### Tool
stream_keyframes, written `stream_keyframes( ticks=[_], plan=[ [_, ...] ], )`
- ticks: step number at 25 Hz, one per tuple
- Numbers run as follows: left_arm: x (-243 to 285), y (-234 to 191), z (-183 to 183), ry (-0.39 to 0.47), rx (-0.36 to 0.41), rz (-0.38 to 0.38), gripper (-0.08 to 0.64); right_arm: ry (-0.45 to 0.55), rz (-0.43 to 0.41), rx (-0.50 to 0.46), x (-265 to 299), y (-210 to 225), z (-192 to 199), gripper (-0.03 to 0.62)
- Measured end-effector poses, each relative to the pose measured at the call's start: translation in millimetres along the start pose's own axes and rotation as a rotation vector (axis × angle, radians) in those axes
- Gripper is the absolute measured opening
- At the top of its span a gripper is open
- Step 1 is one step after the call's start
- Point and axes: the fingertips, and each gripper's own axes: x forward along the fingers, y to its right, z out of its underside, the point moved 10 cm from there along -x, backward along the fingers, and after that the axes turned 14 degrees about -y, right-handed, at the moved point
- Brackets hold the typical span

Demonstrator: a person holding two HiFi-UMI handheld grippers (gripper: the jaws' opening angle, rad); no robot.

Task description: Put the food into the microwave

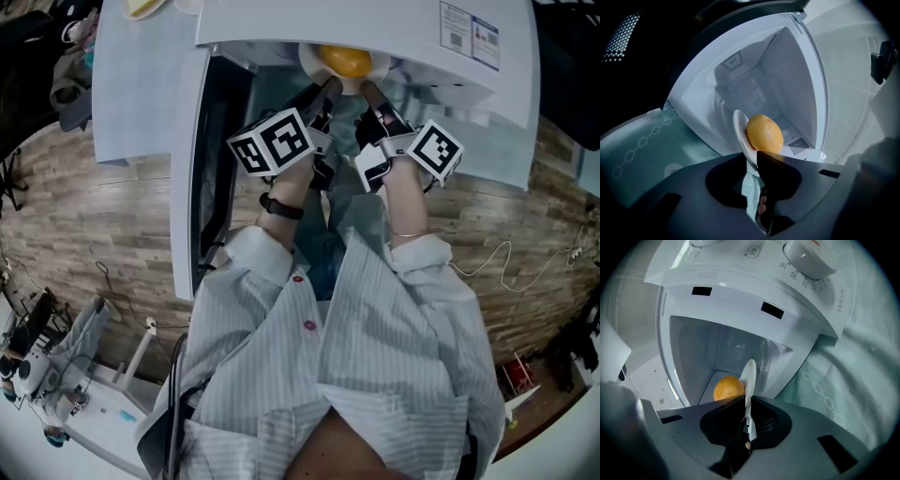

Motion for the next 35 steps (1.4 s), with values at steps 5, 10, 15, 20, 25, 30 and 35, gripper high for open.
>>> stream_keyframes(
  ticks=[5,10,15,20,25,30,35],
  plan=[
    [4,-6,-5,-0.007,0.026,-0.03,0.064,0.006,0.019,-0.028,9,3,-3,0.043],
    [6,-8,-11,-0.025,0.081,-0.053,0.074,0.019,-0.02,-0.061,16,4,-6,0.044],
    [11,-5,-19,-0.043,0.146,-0.073,0.084,0.042,-0.006,-0.069,19,5,-9,0.049],
    [14,-2,-23,-0.054,0.186,-0.128,0.096,0.046,-0.009,-0.088,22,6,-12,0.052],
    [15,2,-28,-0.061,0.223,-0.156,0.104,0.059,-0.027,-0.101,25,3,-16,0.055],
    [17,1,-35,-0.079,0.265,-0.177,0.121,0.052,-0.024,-0.133,28,1,-20,0.058],
    [22,2,-45,-0.081,0.295,-0.197,0.13,0.06,-0.014,-0.146,34,-2,-28,0.061]
  ],
)
